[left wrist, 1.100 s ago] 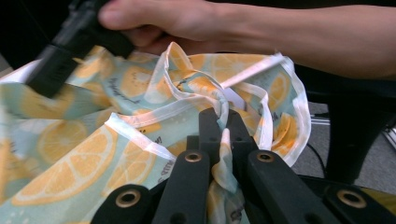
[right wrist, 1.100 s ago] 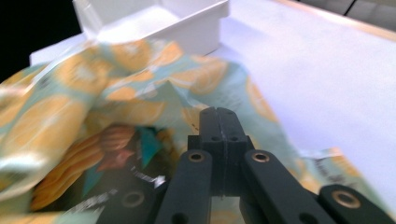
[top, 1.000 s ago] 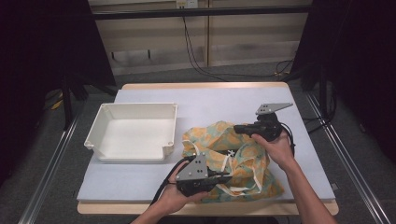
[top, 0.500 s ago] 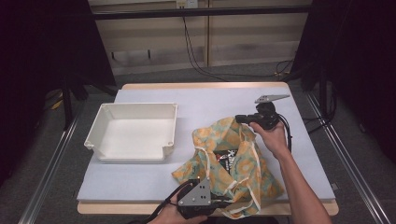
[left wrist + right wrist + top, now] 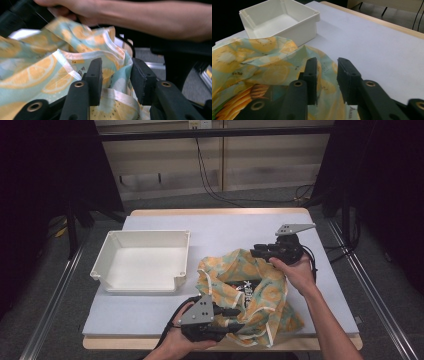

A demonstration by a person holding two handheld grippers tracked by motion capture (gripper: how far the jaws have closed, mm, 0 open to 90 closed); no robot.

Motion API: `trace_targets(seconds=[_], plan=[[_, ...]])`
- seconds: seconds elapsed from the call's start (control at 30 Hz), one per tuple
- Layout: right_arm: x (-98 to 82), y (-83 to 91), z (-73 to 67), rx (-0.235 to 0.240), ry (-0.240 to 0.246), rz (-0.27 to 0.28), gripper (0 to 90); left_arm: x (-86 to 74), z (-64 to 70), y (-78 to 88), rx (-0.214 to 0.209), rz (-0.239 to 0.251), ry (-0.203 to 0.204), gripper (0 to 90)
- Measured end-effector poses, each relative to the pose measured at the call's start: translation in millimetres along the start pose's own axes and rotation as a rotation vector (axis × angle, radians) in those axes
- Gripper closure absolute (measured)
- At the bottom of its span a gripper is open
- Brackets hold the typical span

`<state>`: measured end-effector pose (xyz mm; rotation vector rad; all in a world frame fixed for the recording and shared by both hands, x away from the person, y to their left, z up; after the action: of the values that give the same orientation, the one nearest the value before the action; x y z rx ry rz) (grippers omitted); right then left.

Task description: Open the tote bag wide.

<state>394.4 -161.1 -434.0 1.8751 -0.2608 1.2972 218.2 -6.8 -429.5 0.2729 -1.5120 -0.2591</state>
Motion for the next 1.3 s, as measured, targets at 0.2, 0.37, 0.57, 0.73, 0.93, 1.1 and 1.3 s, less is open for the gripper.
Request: trace_targets(seconds=[0.2, 0.37, 0.57, 0.73, 0.93, 1.1, 1.3], plan=[[2.2, 12.2, -5.6, 0.002, 0.003, 0.016, 59.5, 14.2, -7.9, 11.5, 0.023, 0.032, 0.007, 54.5], [-5.7, 11.6, -9.8, 0.013, 0.006, -0.007, 50.7, 35.3, -25.8, 13.9, 0.032, 0.057, 0.015, 50.9], [-15.3, -2.9, -9.7, 0.012, 0.001, -0.045, 37.9, 39.5, -52.5, -18.9, 0.011, 0.021, 0.086, 40.5], [-21.2, -13.7, -8.8, 0.006, 0.013, -0.091, 32.4, 10.6, -46.6, -56.8, -0.027, -0.095, 0.129, 34.4], [-31.2, -26.1, -8.5, 0.018, 0.028, -0.144, 29.7, -10.3, -39.4, -67.9, -0.037, -0.148, 0.16, 32.2], [-41.6, -40.8, -12.2, 0.014, 0.058, -0.207, 35.0, -25.9, -36.5, -78.0, -0.041, -0.222, 0.126, 44.7], [-47.4, -47.3, -4.6, 0.014, 0.034, -0.237, 79.2, -27.0, -37.2, -77.6, -0.042, -0.233, 0.12, 82.4]])
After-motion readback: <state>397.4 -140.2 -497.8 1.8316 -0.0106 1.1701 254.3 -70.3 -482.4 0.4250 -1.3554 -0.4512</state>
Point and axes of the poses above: each handheld gripper's, and its own axes: y roughly backward along the jaws, x roughly out of its top, z roughly to its right, the point moved 9 cm from there along -y, roughly forward along the jaws, and after that the axes turned 4 degrees about -x, right-handed, at the moved point
